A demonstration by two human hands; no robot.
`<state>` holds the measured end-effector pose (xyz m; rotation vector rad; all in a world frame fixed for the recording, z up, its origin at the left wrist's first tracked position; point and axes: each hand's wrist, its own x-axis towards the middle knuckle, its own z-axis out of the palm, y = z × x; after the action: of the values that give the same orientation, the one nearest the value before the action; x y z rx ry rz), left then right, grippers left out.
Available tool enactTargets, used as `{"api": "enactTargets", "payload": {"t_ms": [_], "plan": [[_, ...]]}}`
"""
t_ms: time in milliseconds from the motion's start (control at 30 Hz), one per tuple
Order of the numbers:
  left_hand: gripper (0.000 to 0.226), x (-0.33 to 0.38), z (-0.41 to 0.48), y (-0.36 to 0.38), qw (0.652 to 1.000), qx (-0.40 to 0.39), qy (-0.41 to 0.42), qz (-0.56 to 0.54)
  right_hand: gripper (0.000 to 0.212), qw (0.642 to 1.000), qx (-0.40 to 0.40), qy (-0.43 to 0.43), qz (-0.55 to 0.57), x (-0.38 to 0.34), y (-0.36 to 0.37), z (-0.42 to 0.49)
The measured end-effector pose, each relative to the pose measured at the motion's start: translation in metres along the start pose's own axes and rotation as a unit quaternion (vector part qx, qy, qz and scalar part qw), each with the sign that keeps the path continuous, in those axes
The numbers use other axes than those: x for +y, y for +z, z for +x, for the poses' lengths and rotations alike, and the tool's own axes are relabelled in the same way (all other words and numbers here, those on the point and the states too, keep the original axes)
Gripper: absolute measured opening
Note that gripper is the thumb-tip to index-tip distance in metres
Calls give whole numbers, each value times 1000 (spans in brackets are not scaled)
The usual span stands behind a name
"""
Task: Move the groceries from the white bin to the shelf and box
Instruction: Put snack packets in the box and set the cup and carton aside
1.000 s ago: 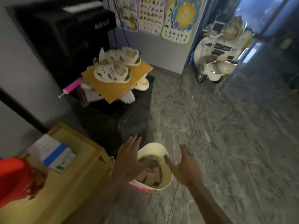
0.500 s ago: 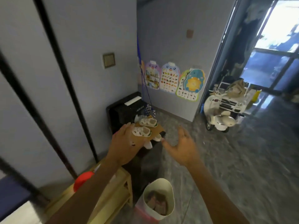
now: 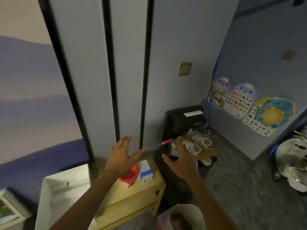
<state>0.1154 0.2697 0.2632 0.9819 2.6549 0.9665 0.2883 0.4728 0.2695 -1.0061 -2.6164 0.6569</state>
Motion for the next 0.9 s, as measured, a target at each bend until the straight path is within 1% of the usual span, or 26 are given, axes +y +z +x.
{"api": "enactTargets", "payload": {"t_ms": [100, 200, 267, 300, 367, 400, 467, 567, 633, 733, 833, 900], "plan": [[110, -29, 8, 11, 999, -4, -50, 5, 102, 999, -32, -11, 6, -13, 29, 17], [122, -55, 14, 30, 995, -19, -100, 20, 109, 996, -86, 5, 24, -6, 71, 41], [131, -74, 15, 48, 990, -26, -135, 19, 111, 993, -114, -10, 19, -4, 92, 49], [134, -80, 16, 56, 988, -28, -150, 20, 106, 992, -125, -20, 13, -4, 99, 53], [137, -92, 19, 72, 984, -29, -172, 29, 89, 989, -145, -37, 8, 3, 119, 65], [138, -99, 20, 83, 982, -27, -184, 32, 84, 987, -153, -47, 14, 8, 130, 70], [137, -114, 23, 107, 977, -19, -206, 48, 83, 984, -172, -51, 17, 27, 166, 84], [147, -146, 23, 157, 971, 0, -231, 58, 94, 978, -196, -61, 29, 82, 247, 106], [156, -169, 26, 195, 967, 9, -252, 36, 102, 979, -194, -56, 39, 100, 286, 111], [164, -195, 31, 241, 965, 15, -262, 11, 107, 981, -179, -51, 45, 123, 337, 111], [165, -213, 35, 272, 965, 49, -255, -24, 121, 988, -144, -24, 58, 136, 375, 104], [162, -224, 37, 286, 966, 87, -238, -49, 122, 991, -105, -10, 79, 138, 390, 98]]}}
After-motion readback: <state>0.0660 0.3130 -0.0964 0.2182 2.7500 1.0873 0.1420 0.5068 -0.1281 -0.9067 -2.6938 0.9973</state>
